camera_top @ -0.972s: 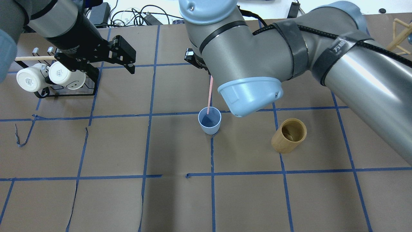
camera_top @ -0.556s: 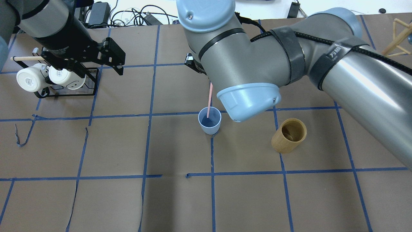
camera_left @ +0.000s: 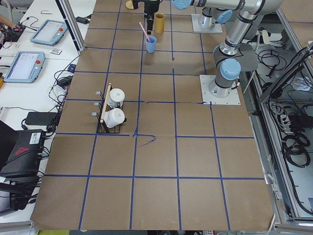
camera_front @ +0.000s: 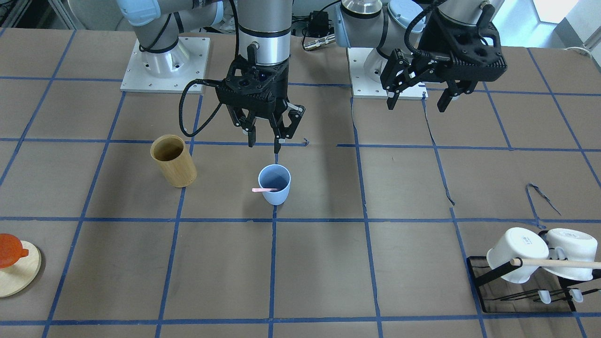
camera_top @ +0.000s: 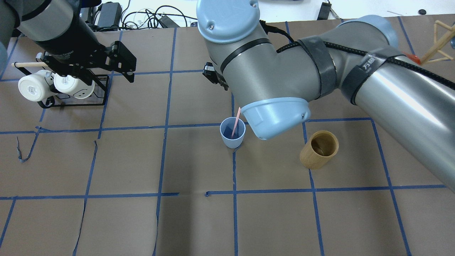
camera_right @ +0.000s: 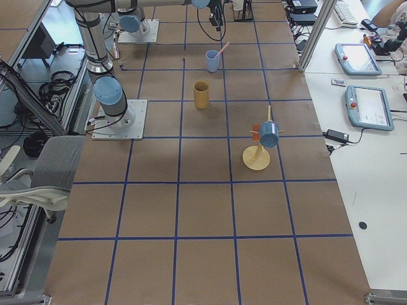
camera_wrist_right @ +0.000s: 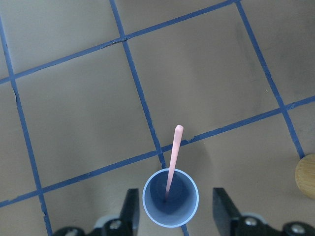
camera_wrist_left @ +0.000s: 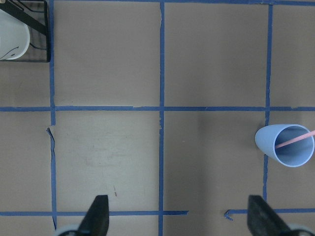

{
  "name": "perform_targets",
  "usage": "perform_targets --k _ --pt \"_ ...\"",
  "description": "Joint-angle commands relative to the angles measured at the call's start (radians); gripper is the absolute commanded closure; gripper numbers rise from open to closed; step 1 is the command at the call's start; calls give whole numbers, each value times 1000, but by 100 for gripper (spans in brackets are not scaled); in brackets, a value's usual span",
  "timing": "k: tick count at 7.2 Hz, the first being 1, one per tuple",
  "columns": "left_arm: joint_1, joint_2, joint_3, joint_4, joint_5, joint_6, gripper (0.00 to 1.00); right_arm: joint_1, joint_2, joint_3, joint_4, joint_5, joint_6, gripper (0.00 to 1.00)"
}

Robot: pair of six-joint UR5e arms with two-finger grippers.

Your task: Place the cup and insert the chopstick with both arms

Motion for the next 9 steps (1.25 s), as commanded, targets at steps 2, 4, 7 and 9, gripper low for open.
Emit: perform_targets --k 2,4,7,9 --pt "17 4 -9 -2 1 7 0 -28 -2 -24 85 16 -43 0" --pt "18 4 -12 -2 -3 7 0 -80 -17 -29 147 22 -245 0" --pt "20 4 -10 1 -3 8 0 -289 -78 -29 364 189 -555 0" --pt "20 4 -12 1 -3 8 0 -431 -117 -27 460 174 -700 0"
